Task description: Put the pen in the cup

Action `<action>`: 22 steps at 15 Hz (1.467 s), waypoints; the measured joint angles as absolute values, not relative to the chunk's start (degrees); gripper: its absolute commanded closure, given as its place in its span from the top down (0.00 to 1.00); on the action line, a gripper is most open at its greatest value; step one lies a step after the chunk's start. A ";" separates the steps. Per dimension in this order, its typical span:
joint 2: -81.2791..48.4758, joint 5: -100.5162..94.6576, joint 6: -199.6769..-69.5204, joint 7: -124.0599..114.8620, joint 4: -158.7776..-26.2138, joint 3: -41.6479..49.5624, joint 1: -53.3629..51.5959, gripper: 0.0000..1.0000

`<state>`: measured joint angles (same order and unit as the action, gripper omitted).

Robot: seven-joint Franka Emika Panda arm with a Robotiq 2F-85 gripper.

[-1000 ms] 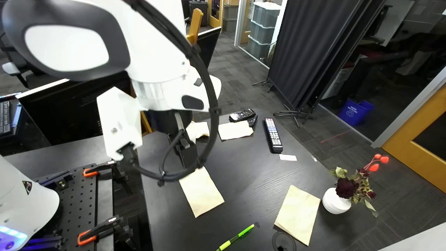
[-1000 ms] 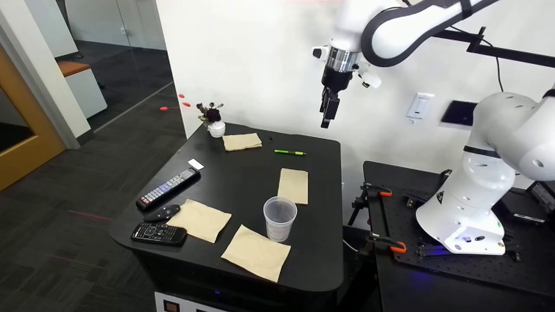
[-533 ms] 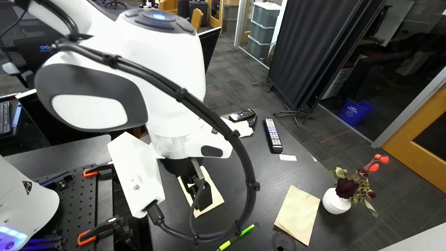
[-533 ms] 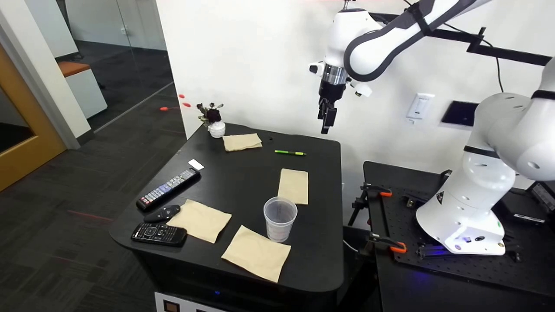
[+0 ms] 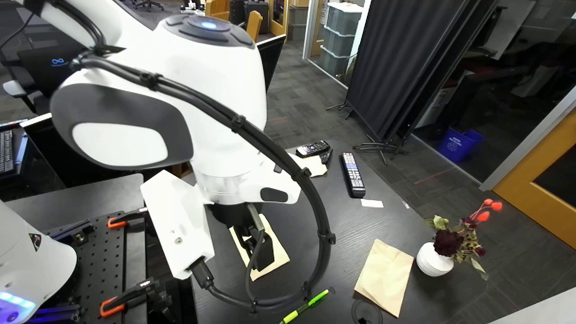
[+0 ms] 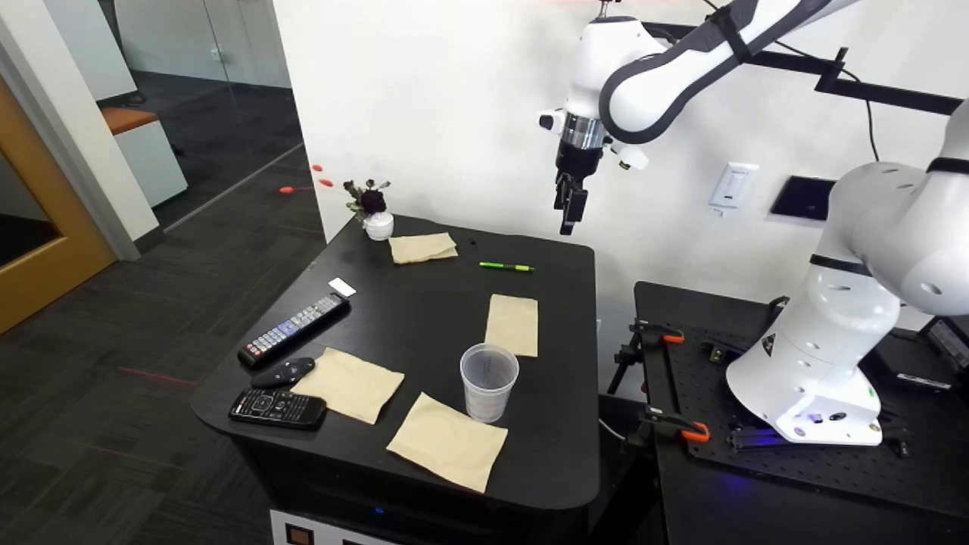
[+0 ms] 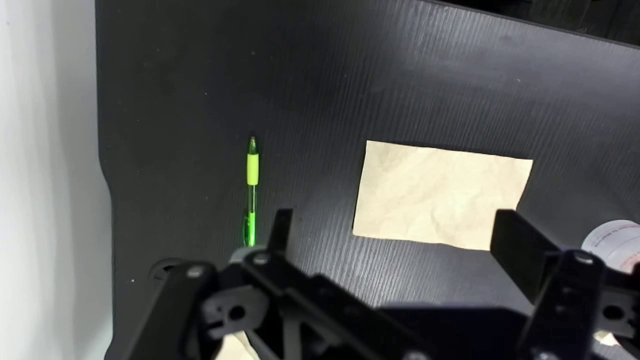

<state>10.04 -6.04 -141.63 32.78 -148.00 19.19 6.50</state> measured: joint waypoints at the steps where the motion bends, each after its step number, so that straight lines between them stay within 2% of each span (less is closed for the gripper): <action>1: 9.53 -5.69 -141.96 32.79 -147.89 19.20 6.66 1.00; 11: -5.82 1.92 -155.98 39.78 -141.70 18.06 10.58 1.00; 22: -24.43 3.67 -156.88 40.27 -127.95 10.11 19.63 1.00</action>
